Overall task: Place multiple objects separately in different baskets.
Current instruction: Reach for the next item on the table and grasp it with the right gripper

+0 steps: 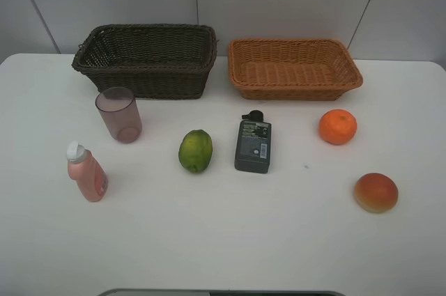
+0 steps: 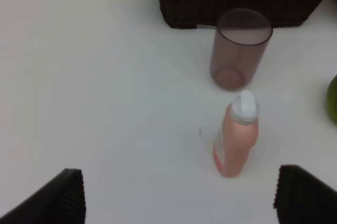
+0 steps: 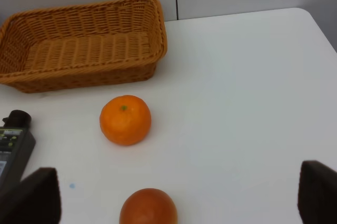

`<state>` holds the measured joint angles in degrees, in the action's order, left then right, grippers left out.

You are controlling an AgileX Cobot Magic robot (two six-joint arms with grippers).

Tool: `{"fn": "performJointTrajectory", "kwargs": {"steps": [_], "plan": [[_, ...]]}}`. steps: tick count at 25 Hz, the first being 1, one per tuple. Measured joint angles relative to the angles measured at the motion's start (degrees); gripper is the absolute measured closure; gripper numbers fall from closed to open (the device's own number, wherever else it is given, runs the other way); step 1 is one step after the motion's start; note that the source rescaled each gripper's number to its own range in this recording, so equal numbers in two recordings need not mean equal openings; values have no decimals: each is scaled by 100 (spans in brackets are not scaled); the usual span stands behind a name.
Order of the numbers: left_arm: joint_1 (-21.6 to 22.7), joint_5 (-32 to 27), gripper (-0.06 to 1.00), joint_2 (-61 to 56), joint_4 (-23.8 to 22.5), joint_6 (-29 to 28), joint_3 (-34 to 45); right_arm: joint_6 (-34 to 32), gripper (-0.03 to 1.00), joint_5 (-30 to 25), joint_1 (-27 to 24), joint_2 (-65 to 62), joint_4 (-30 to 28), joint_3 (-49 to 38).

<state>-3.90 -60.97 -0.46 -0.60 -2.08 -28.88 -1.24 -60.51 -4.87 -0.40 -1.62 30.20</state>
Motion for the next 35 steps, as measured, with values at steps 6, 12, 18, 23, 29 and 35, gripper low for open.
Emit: {"fn": "performJointTrajectory", "kwargs": {"steps": [6, 12, 18, 23, 29, 35], "plan": [[0, 0, 2, 0, 0, 0, 0, 0, -3, 0, 0, 0, 0, 0], [0, 0, 2, 0, 0, 0, 0, 0, -3, 0, 0, 0, 0, 0], [0, 0, 2, 0, 0, 0, 0, 0, -3, -5, 0, 258, -4, 55], [0, 2, 2, 0, 0, 0, 0, 0, -3, -23, 0, 1563, -91, 596], [0, 7, 2, 0, 0, 0, 0, 11, -3, 168, 0, 3698, -440, 1382], [0, 7, 2, 0, 0, 0, 0, 19, -3, 442, 0, 5780, -282, 1752]]}}
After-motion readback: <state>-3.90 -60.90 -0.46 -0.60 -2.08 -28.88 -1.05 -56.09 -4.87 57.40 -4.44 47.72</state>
